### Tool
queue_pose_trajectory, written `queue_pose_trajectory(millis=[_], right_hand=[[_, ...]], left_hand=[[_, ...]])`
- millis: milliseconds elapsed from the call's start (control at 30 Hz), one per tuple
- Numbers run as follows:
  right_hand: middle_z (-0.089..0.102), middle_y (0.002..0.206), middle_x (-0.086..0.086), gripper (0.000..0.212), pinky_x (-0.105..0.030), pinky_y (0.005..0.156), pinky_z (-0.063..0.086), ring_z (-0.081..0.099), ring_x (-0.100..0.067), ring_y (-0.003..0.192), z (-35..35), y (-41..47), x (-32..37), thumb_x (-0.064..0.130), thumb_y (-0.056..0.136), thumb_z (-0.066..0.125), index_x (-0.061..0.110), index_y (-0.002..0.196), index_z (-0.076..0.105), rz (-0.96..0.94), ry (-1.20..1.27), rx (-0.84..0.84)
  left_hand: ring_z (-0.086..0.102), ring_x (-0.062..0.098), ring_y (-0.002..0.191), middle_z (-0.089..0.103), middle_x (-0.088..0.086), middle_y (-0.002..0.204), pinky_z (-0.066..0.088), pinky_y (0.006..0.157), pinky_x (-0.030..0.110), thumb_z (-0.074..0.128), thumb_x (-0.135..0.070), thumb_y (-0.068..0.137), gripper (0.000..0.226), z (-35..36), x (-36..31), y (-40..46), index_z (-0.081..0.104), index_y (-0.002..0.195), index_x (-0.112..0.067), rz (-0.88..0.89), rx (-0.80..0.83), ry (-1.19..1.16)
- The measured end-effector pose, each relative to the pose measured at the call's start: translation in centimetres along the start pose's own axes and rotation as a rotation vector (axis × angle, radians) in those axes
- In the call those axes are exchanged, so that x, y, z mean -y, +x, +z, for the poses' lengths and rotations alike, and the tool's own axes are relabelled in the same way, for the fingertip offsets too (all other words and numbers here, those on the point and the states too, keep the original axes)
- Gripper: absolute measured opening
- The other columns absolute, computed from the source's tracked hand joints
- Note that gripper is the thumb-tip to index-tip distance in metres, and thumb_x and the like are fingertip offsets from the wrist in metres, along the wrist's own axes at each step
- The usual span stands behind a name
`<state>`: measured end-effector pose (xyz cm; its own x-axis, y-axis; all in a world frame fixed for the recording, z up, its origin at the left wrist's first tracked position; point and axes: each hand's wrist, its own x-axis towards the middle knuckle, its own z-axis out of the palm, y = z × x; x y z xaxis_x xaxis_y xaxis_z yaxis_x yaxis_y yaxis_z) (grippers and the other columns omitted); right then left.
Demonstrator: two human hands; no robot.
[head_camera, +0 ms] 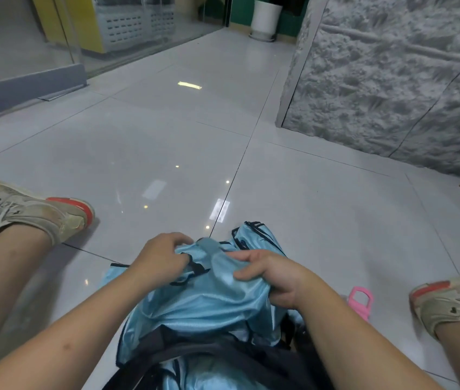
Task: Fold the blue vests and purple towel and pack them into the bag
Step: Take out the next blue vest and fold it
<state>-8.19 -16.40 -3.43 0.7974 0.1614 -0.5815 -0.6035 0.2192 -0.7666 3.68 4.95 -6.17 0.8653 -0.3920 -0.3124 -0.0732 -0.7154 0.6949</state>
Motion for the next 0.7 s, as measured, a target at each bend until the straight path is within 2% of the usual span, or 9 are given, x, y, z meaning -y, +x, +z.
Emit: queue_pose_trajectory(millis=[33,133,200,300,400,467,567,633,700], right_hand=[[0.071,0.125,-0.021,0.060,-0.044,0.099,0.055,0.070,-0.032,0.101,0.3,0.1,-0.4,-0.005,0.078,0.066,0.012,0.136,0.069,0.023,-0.064,0.050],[0.077,0.110,-0.006,0.061,-0.031,0.093,0.056,0.073,-0.018,0.092,1.3,0.2,-1.7,-0.004,0.079,0.062,0.018,0.135,0.069,0.113,-0.208,0.201],[0.077,0.109,0.002,0.062,-0.027,0.099,0.054,0.070,-0.013,0.097,2.3,0.3,-2.1,-0.002,0.081,0.062,0.020,0.139,0.066,0.168,-0.309,0.253],[0.062,0.142,0.004,0.064,-0.036,0.126,0.028,0.053,-0.014,0.134,3.1,0.9,-3.2,0.010,0.086,0.067,0.017,0.149,0.056,0.162,-0.471,0.277],[0.076,0.109,0.009,0.042,-0.030,0.114,0.042,0.065,-0.007,0.105,2.8,1.1,-3.5,0.022,0.094,0.067,0.015,0.136,0.068,0.239,-0.493,0.240],[0.074,0.086,0.021,0.025,-0.036,0.109,0.043,0.065,-0.001,0.087,2.2,0.7,-2.9,0.047,0.091,0.068,0.028,0.102,0.081,0.246,-0.610,0.193],[0.077,0.107,0.003,0.074,-0.043,0.111,0.049,0.072,-0.017,0.101,1.1,0.4,-1.7,0.084,0.078,0.056,0.018,0.103,0.078,0.282,-0.817,0.013],[0.074,0.112,-0.003,0.081,-0.039,0.101,0.052,0.071,-0.021,0.099,0.9,0.5,-1.1,0.086,0.082,0.046,0.015,0.106,0.075,0.285,-0.891,-0.077],[0.068,0.097,-0.002,0.060,-0.034,0.083,0.050,0.064,-0.019,0.088,0.6,1.2,-1.0,0.065,0.100,0.041,0.011,0.099,0.069,0.233,-0.980,-0.183]], left_hand=[[0.070,0.022,0.106,0.076,-0.004,0.110,0.053,0.095,0.034,0.063,-0.037,0.090,0.025,0.4,-0.5,-0.2,0.076,0.105,-0.023,-0.058,0.027,-0.136],[0.072,0.024,0.083,0.079,0.001,0.084,0.058,0.084,0.036,0.057,-0.072,0.089,0.061,2.1,-1.1,-1.2,0.079,0.095,-0.015,-0.279,0.207,-0.480],[0.075,0.023,0.088,0.080,0.003,0.092,0.058,0.086,0.037,0.073,-0.062,0.086,0.050,3.1,-0.8,-1.8,0.078,0.100,-0.015,-0.279,0.261,-0.522],[0.076,0.031,0.086,0.078,0.017,0.094,0.060,0.089,0.047,0.090,-0.014,0.068,0.030,3.8,0.0,-2.2,0.074,0.092,-0.006,-0.298,0.273,-0.565],[0.072,0.037,0.077,0.074,0.032,0.094,0.059,0.084,0.055,0.069,0.001,0.067,0.029,3.1,0.1,-2.1,0.072,0.094,0.011,-0.368,0.225,-0.763],[0.069,0.037,0.078,0.071,0.031,0.094,0.058,0.086,0.052,0.058,0.003,0.075,0.025,2.0,-0.1,-1.7,0.070,0.096,0.007,-0.386,0.163,-0.926],[0.064,0.033,0.077,0.065,0.023,0.091,0.056,0.079,0.044,0.053,-0.001,0.076,0.025,0.0,-0.3,-1.1,0.063,0.100,0.002,-0.337,0.099,-1.099],[0.064,0.032,0.077,0.065,0.019,0.089,0.056,0.078,0.041,0.051,-0.001,0.072,0.033,-1.0,-0.6,-0.9,0.061,0.103,0.002,-0.268,0.077,-1.208],[0.067,0.031,0.078,0.067,0.018,0.088,0.055,0.080,0.041,0.050,-0.001,0.075,0.030,-1.7,-1.3,-0.8,0.064,0.102,0.002,-0.189,0.039,-1.255]])
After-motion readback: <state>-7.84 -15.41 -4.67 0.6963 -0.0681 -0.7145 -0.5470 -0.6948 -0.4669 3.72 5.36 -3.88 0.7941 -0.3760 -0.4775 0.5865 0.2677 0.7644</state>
